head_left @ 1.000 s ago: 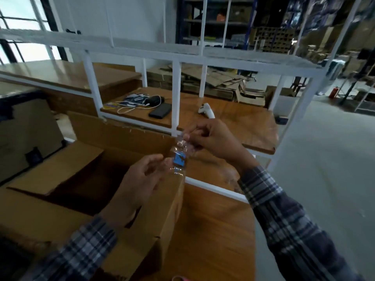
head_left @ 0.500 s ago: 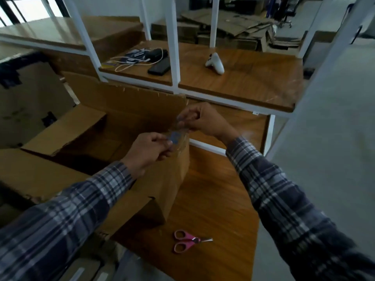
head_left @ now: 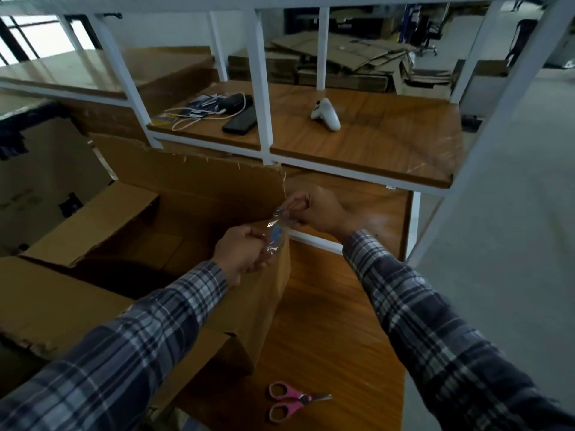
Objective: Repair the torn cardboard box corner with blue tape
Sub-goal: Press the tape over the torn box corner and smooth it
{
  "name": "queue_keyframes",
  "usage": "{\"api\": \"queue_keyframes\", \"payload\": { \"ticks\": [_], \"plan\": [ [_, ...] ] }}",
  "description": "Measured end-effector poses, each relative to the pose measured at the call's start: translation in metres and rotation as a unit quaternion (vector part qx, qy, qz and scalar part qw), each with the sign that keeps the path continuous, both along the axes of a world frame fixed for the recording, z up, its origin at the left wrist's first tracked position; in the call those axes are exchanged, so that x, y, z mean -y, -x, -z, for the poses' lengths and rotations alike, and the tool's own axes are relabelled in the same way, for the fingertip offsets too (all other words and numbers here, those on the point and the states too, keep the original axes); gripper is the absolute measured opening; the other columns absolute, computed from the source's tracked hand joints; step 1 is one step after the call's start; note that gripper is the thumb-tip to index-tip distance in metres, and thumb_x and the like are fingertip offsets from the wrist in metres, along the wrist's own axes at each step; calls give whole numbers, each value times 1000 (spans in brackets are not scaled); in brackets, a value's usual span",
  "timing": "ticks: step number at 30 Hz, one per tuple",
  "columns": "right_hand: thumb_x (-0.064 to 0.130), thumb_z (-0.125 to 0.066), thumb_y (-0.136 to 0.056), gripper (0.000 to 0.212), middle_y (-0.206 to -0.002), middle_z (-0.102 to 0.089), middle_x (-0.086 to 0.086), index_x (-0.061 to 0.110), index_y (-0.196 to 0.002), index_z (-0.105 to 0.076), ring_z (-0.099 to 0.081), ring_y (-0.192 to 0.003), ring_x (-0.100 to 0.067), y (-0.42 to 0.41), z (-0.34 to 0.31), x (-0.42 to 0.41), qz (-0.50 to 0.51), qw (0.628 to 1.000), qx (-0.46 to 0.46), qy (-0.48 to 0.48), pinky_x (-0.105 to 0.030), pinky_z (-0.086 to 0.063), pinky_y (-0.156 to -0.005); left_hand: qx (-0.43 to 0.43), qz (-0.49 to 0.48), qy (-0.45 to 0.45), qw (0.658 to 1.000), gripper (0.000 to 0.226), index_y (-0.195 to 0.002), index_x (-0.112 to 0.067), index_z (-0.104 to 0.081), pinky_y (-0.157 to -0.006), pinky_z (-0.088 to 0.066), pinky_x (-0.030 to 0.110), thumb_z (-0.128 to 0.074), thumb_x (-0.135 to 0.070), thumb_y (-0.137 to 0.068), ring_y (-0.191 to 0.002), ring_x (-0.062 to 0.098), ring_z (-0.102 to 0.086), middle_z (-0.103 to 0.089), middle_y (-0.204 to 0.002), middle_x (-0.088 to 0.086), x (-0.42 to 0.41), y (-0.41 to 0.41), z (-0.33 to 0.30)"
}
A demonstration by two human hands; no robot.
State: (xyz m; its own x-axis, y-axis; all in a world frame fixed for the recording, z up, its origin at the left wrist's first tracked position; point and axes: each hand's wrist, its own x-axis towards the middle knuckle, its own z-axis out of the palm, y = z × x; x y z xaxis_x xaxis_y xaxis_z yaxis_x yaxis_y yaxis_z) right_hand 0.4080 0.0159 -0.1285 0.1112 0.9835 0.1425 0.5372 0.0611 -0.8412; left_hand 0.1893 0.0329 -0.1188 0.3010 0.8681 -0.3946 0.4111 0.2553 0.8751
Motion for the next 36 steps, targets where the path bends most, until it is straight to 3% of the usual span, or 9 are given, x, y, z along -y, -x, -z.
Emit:
{"api": "queue_keyframes", "payload": {
  "ticks": [3,5,10,13,19,22,25,29,36],
  "plan": [
    [7,-75,-97,10,-89,-83,-10,8,-106,-81,-82,-81,-27,-5,8,-4,8,1000,9,-21,-24,-66,-70,-27,5,-10,1000,15,-108,-15,-71,-53,-52,28,-62,-5,-103,-69,18,-67,-74,-101,12,-3,-6,5],
    [7,-74,-98,10,-86,-83,-5,9,-105,-81,-82,-78,-22,-7,14,-6,8,999,29,-38,-25,-66,-72,-48,7,-29,998,13,-109,-17,-73,-52,-47,28,-63,-10,-103,-65,15,-59,-73,-99,8,-5,-9,10],
    [8,-74,-98,10,-89,-81,5,10,-104,-82,-77,-75,1,-9,22,-6,14,997,36,-62,-17,-61,-66,-69,11,-85,994,5,-101,-20,-75,-57,-49,26,-71,-17,-101,-84,17,-66,-73,-106,3,-3,-9,13],
    [7,-74,-97,10,-91,-79,8,8,-104,-82,-74,-75,7,-11,28,-6,11,998,19,-56,-12,-58,-66,-84,12,-115,990,6,-97,-22,-75,-54,-50,25,-73,-17,-100,-78,16,-68,-76,-102,2,1,-9,16],
    [5,-79,-93,11,-90,-81,3,10,-103,-80,-77,-80,-1,-14,40,-10,32,998,8,-51,-17,-62,-73,-96,4,-139,986,8,-93,-24,-72,-55,-51,24,-74,-19,-100,-69,13,-66,-76,-94,4,4,-10,22],
    [1,-82,-90,20,-88,-79,-9,4,-106,-70,-78,-77,-5,-14,39,-14,52,998,-44,-18,-18,-61,-69,-98,0,-140,985,6,-95,-23,-72,-56,-53,24,-73,-20,-100,-73,14,-70,-77,-95,2,4,-12,25],
    [0,-85,-86,32,-84,-73,-5,1,-109,-61,-71,-62,5,-11,34,-19,74,995,-59,21,-13,-56,-57,-92,-9,-136,986,7,-96,-23,-72,-58,-54,25,-73,-19,-100,-77,15,-72,-77,-96,2,2,-13,28],
    [1,-90,-80,57,-99,-76,-21,2,-120,-51,-76,-69,-15,-7,28,-27,93,986,-111,82,-17,-57,-52,-86,-15,-129,988,2,-102,-21,-70,-56,-51,21,-71,-21,-102,-79,13,-71,-76,-100,4,-1,-11,32],
    [3,-91,-80,59,-92,-78,-13,14,-117,-46,-80,-70,-19,-10,24,-35,92,978,-141,125,-26,-64,-59,-54,-31,-116,991,26,-122,-25,-60,-49,-50,18,-74,-23,-100,-73,14,-71,-75,-104,7,-10,-10,34]
  ]
}}
